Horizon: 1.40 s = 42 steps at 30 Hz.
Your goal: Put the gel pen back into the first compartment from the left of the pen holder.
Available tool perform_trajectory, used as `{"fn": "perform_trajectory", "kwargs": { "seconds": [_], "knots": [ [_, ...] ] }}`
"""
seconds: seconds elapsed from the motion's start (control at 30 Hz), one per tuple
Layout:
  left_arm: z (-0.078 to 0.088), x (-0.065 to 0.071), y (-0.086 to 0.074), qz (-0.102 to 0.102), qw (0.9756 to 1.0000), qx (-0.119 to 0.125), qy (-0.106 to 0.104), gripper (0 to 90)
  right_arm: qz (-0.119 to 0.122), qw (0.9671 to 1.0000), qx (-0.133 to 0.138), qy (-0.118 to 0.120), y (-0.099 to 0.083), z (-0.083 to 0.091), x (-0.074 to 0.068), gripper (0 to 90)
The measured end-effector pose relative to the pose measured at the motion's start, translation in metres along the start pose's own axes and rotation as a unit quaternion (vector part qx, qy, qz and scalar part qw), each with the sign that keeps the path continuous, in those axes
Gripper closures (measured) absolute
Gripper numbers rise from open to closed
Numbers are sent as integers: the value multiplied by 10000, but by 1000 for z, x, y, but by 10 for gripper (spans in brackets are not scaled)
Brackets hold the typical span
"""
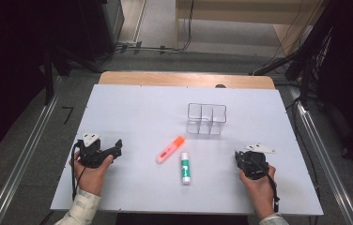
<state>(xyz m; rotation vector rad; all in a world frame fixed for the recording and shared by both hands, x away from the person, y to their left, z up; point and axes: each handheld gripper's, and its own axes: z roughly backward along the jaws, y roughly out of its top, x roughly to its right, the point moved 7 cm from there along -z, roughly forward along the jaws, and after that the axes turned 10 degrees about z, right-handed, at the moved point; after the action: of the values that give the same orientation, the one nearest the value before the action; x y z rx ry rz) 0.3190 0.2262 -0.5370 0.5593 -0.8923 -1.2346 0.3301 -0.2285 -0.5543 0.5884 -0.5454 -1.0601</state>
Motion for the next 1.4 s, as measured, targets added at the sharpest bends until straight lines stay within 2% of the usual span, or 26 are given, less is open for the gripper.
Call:
{"fn": "perform_trajectory", "kwargs": {
  "seconds": [0.23,0.87,1.2,1.4],
  "knots": [
    [0,-1,0,3,10000,-4,-12,138,45,10000,12,51,2,1,-1,788],
    [0,-2,0,21,10000,-20,-7,138,147,9989,377,232,14,14,-4,791],
    [-1,-1,0,13,10000,-19,7,138,255,9974,570,359,26,19,-10,791],
    [-1,-2,0,23,10000,-21,8,138,230,9967,629,466,34,18,-13,791]
  ]
}}
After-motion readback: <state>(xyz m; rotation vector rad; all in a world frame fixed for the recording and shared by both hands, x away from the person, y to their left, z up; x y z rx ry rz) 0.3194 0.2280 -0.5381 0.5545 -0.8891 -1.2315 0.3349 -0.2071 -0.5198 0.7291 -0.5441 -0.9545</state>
